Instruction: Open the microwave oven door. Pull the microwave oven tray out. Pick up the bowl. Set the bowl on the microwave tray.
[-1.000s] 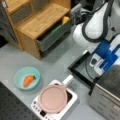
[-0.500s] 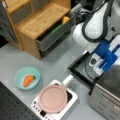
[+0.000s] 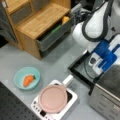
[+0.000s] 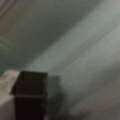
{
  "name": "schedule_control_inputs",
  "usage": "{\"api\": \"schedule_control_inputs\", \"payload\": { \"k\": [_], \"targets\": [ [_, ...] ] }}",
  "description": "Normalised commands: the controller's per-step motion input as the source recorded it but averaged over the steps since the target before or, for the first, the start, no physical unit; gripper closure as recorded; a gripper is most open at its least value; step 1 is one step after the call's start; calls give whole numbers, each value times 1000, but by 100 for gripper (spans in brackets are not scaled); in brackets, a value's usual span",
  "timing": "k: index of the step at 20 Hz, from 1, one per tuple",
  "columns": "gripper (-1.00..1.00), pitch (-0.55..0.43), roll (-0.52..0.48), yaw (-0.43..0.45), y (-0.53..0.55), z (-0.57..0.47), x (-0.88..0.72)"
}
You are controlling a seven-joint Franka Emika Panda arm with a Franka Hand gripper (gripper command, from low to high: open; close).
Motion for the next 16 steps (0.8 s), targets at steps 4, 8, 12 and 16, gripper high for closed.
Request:
{"api": "schedule_control_inputs", "payload": {
  "k": [4, 8, 12, 16],
  "targets": [
    [100, -160, -67, 38, -612, -135, 306],
    [100, -147, -62, 89, -627, -128, 356],
    [100, -134, -70, 129, -664, -97, 386],
    [100, -120, -70, 157, -666, -74, 403]
  ]
}}
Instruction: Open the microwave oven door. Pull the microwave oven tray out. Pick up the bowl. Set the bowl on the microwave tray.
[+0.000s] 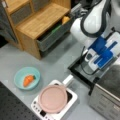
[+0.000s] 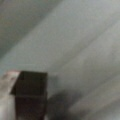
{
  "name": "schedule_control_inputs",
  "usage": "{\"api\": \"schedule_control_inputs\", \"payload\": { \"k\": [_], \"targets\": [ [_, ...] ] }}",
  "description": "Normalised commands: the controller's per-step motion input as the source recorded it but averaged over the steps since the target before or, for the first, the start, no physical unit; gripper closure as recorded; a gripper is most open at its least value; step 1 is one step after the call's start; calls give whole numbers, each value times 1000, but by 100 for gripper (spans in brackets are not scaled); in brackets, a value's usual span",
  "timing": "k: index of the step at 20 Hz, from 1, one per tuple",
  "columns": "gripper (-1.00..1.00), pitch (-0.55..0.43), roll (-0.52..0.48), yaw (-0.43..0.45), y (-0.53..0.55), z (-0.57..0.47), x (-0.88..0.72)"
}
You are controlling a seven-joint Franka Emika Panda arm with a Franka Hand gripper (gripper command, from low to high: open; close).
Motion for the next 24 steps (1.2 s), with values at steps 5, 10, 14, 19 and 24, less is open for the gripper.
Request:
{"api": "schedule_control_inputs", "payload": {
  "k": [5, 10, 14, 19, 24],
  "targets": [
    [100, -101, -64, 186, -614, -46, 414],
    [100, -86, -54, 203, -529, -23, 446],
    [100, -94, -70, 220, -480, -39, 472],
    [100, -93, -91, 251, -498, -29, 490],
    [100, -85, -81, 274, -483, -22, 517]
  ]
}}
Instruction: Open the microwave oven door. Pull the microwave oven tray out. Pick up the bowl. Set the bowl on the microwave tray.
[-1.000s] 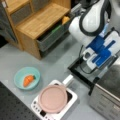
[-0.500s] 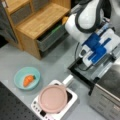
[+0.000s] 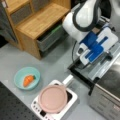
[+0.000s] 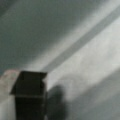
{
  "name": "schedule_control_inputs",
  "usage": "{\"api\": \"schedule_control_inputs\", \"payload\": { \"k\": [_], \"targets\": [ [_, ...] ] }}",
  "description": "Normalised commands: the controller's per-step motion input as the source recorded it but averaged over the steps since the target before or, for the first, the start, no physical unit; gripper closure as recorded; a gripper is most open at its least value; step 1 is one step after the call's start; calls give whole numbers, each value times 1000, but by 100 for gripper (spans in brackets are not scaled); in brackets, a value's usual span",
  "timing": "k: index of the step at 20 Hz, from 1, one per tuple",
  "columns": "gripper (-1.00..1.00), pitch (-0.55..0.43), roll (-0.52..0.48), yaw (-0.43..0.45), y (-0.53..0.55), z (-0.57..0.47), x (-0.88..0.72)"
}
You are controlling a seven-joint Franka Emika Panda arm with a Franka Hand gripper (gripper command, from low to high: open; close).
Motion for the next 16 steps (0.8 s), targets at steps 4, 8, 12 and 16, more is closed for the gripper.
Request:
{"api": "schedule_control_inputs", "payload": {
  "k": [4, 8, 12, 16],
  "targets": [
    [100, -85, -75, 292, -466, -38, 540],
    [100, -86, -81, 292, -458, -53, 541],
    [100, -91, -93, 298, -481, -63, 552],
    [100, -97, -113, 301, -496, -61, 556]
  ]
}}
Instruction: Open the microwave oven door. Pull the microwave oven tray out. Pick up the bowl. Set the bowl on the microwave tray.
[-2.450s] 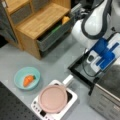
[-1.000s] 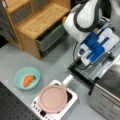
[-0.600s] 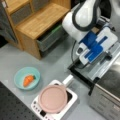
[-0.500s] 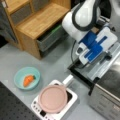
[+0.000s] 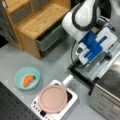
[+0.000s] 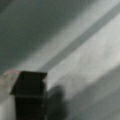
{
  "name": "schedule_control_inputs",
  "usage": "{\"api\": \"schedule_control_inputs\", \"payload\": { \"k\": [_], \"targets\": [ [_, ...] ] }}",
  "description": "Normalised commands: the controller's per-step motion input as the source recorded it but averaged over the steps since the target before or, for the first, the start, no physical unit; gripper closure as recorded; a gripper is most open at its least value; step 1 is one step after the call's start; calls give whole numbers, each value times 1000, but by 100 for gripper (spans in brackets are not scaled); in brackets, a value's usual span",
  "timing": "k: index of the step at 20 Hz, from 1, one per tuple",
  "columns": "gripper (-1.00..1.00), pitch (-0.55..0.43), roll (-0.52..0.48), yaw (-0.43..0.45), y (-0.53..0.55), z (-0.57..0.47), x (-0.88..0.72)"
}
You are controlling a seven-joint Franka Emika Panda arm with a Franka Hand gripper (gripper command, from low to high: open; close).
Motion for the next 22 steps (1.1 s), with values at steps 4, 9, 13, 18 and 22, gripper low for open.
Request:
{"api": "schedule_control_inputs", "payload": {
  "k": [4, 9, 13, 18, 22],
  "targets": [
    [100, -103, -137, 311, -529, -53, 565],
    [100, -101, -130, 313, -544, -64, 570],
    [100, -90, -124, 308, -525, -61, 580],
    [-100, -80, -104, 307, -493, -57, 577],
    [-100, -68, -83, 283, -467, -72, 566]
  ]
}}
